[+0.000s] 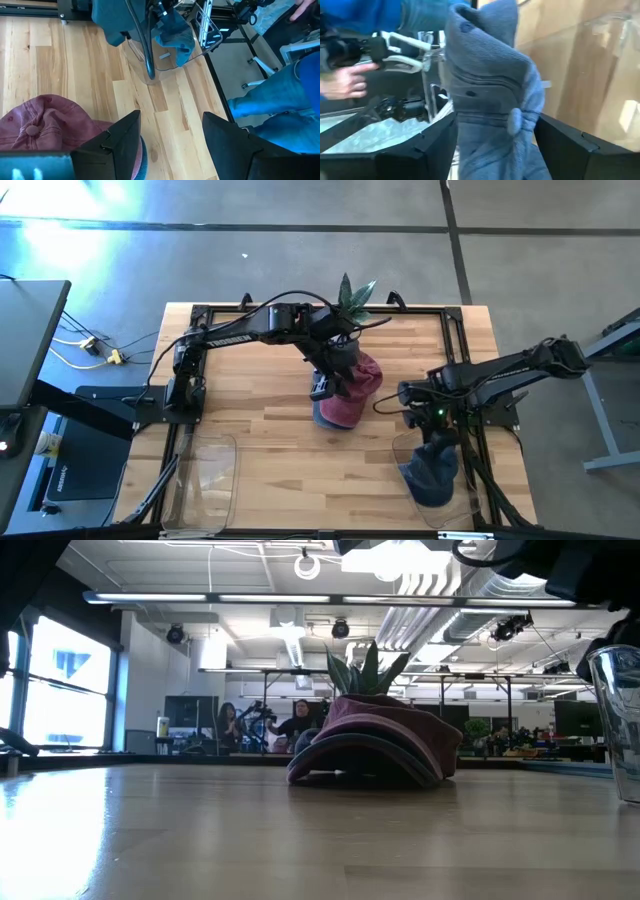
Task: Pick & Place hat
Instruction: Put the blue cap into the right transparent bin, then put the red cap into the left transparent bin
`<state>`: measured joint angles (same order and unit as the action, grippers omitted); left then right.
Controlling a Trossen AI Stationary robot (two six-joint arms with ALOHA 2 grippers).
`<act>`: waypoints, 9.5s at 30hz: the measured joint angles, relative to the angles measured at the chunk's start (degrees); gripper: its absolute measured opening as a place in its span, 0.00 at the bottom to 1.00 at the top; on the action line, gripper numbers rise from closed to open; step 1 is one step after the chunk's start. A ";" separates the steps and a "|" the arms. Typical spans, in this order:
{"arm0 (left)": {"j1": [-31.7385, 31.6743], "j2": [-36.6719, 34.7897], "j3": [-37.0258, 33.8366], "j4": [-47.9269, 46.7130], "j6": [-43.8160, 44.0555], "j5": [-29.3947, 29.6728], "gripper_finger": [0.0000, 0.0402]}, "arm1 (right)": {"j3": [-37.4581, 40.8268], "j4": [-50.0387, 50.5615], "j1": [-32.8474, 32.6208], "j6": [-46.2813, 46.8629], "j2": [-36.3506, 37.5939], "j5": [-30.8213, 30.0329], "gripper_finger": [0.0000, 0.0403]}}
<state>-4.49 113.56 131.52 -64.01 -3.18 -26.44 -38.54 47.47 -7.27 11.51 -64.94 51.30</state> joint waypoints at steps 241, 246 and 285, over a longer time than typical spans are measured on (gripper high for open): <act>18.49 24.63 -6.13 44.01 31.69 32.98 0.00 | -0.02 10.16 -23.56 63.25 9.07 -54.37 0.07; 21.86 22.91 1.47 28.98 28.65 38.25 0.00 | 0.00 10.54 -23.85 65.82 8.48 -59.40 0.08; 31.52 8.52 2.19 1.52 37.52 45.92 0.00 | -7.40 15.28 -31.79 75.91 26.29 -45.68 0.51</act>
<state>27.03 122.07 133.72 -62.49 34.34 19.48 -45.94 62.75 -39.06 87.42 -38.65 5.62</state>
